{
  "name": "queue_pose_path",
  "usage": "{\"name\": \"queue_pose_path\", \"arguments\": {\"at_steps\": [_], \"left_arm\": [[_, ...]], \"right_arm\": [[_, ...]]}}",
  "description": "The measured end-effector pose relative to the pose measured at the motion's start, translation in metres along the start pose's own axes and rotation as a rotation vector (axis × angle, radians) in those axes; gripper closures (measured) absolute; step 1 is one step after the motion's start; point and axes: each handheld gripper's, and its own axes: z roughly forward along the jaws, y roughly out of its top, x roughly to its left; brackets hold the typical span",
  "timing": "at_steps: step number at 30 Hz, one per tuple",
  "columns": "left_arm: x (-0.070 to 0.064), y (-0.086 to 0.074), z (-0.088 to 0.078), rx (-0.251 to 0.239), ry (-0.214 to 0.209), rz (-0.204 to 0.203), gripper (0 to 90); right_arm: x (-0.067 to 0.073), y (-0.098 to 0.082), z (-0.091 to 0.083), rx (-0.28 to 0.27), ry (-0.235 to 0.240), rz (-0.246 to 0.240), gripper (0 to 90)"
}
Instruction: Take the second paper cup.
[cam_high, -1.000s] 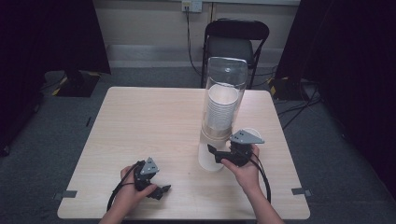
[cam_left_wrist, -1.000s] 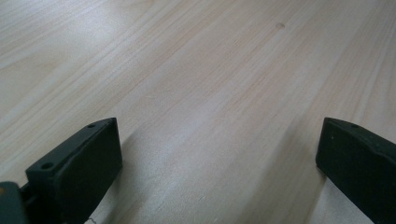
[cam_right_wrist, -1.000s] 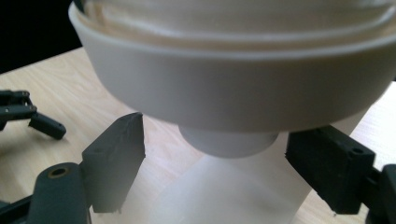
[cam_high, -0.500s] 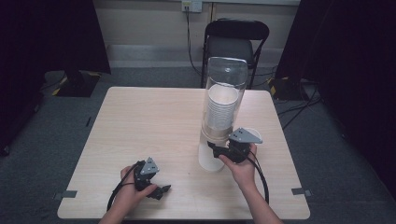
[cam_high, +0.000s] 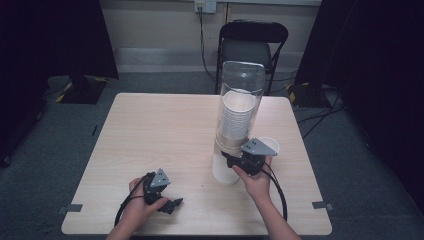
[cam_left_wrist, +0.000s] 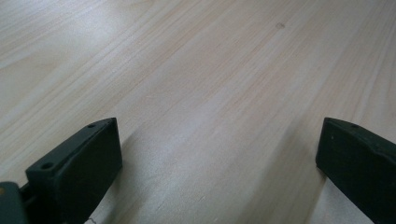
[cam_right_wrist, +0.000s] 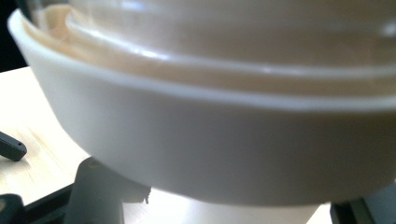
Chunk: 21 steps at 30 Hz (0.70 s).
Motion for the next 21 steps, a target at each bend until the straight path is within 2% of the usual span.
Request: {"name": "queue_pose_path", "arguments": {"at_steps": [9, 19, 20, 21], "left_arm": [[0.0001, 0.0, -0.0001, 0.002, 0.0, 0.002, 0.0], [0.0, -0.0001, -0.0001, 0.001, 0.001, 0.002, 0.0], [-0.0001, -0.0001, 0.0, 0.0, 0.001, 0.001, 0.0], [-0.0001, -0.0001, 0.0, 0.0, 0.001, 0.001, 0.0]], "right_arm": [[0.0001, -0.003, 0.0004, -0.01, 0.004, 0.02, 35.8], [0.0006, -0.0046, 0.0, -0.008, 0.006, 0.012, 36.1], [0.0006, -0.007, 0.0014, 0.014, 0.018, 0.022, 36.2], [0.0006, -0.007, 0.0014, 0.014, 0.018, 0.022, 36.2]]}}
